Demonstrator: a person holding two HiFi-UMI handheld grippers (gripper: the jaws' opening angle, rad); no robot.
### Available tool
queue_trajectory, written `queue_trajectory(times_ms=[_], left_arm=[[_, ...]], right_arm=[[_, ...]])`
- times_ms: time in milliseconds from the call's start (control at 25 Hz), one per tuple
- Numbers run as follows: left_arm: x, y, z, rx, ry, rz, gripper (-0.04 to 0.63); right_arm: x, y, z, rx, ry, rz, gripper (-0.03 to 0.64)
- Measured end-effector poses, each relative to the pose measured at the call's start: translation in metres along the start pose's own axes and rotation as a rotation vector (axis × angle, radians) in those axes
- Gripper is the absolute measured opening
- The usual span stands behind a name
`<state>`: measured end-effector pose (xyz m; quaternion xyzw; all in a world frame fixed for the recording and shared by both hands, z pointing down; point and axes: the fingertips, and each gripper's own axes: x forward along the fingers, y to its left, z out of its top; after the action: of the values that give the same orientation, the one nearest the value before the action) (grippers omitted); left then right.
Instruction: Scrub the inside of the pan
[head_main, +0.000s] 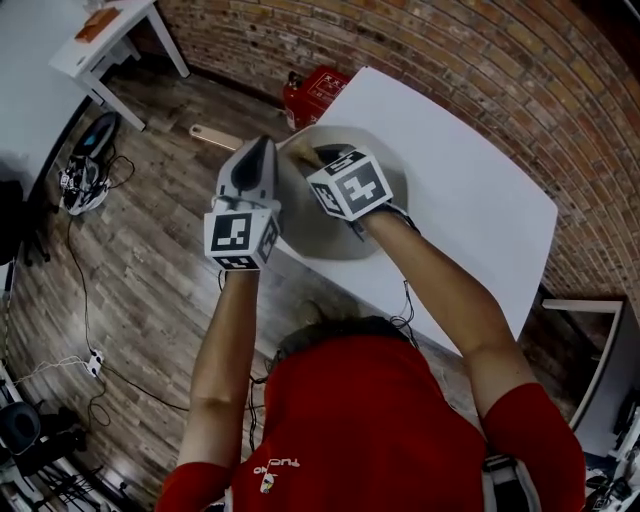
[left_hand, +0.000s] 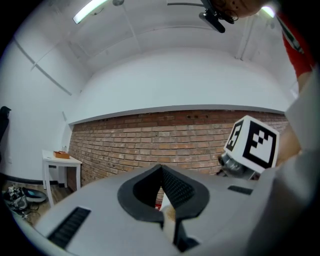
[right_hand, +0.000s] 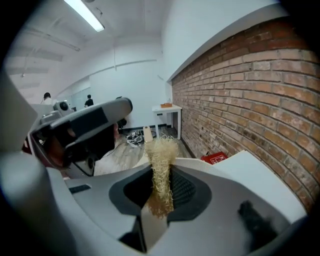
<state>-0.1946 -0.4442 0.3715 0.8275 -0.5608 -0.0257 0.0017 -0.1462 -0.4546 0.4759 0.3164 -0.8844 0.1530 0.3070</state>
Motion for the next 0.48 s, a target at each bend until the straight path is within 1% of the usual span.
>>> queue_trajectory(times_ms=[240, 480], left_arm=[[0.003, 0.009, -0.012, 0.008, 0.029, 0.026, 0.014], [-0.003, 0.008, -0.018, 0.008, 0.039, 0.061, 0.014]], right_arm=[[0.029, 0.001, -0.026, -0.003, 0.152, 0.015, 0.087], [0.049, 0.004, -0.059, -0.038, 0.262, 0.024, 0.087]])
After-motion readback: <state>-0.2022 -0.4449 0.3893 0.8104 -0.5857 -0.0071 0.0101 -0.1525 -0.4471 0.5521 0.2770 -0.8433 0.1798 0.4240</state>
